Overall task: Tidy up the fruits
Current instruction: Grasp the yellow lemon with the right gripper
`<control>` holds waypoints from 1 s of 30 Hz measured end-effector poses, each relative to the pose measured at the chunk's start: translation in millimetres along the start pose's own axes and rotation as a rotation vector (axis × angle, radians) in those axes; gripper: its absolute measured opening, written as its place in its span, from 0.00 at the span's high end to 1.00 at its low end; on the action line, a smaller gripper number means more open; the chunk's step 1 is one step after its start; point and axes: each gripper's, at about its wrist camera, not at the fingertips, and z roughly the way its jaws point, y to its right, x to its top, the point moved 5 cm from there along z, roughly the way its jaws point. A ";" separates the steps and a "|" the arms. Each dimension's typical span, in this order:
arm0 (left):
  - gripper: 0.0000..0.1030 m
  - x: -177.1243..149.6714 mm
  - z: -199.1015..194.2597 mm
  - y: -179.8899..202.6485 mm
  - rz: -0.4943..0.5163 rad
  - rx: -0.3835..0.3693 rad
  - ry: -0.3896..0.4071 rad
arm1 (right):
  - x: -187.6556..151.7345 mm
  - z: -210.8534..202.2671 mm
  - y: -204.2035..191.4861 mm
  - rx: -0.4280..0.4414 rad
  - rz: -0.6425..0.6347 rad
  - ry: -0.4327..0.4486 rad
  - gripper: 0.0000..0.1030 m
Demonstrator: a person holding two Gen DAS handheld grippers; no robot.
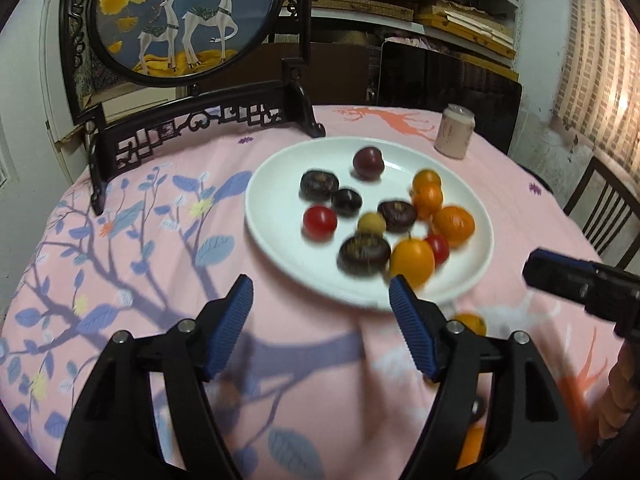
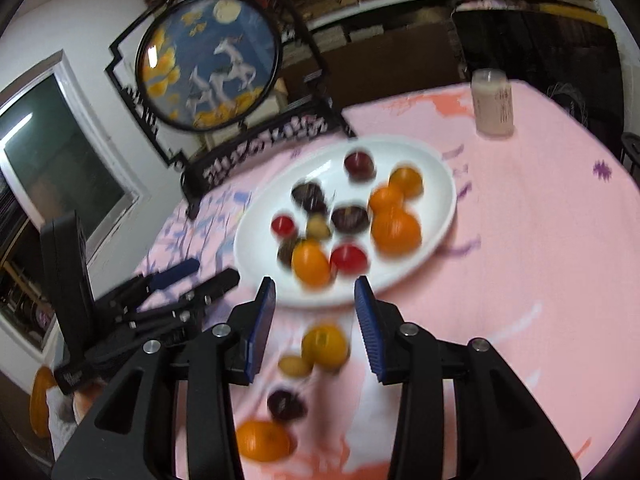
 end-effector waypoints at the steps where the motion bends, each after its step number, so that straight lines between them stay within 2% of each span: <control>1: 0.29 -6.4 -3.9 0.4 0.005 0.008 -0.004 | -8.8 2.2 -1.0 0.016 0.006 -0.028 0.60; 4: 0.24 -17.1 -12.2 -1.6 0.003 0.023 -0.007 | -26.0 12.5 -0.8 0.048 0.033 -0.099 0.60; 10: 0.22 -18.0 -22.1 -12.8 -0.040 0.028 0.014 | -29.4 24.8 6.3 0.049 0.084 -0.133 0.60; 13: 0.22 -19.3 -16.8 -14.5 -0.051 0.028 -0.011 | -29.1 30.4 9.7 0.041 0.097 -0.139 0.60; 20: 0.22 -21.4 -17.6 2.1 0.007 -0.003 -0.012 | -24.9 47.1 4.9 0.007 0.052 -0.144 0.59; 23: 0.22 -24.0 -16.5 12.4 0.047 -0.018 -0.019 | -31.0 59.5 10.9 0.007 0.071 -0.207 0.60; 25: 0.22 -25.8 -15.3 16.8 0.065 -0.026 -0.025 | -30.1 58.5 11.8 0.002 0.069 -0.201 0.64; 28: 0.22 -28.4 -14.1 23.7 0.090 -0.047 -0.031 | -25.6 49.6 21.8 0.030 0.142 -0.180 0.65; 30: 0.22 -31.3 -12.0 30.0 0.110 -0.059 -0.039 | -20.8 40.0 27.6 0.016 0.155 -0.148 0.65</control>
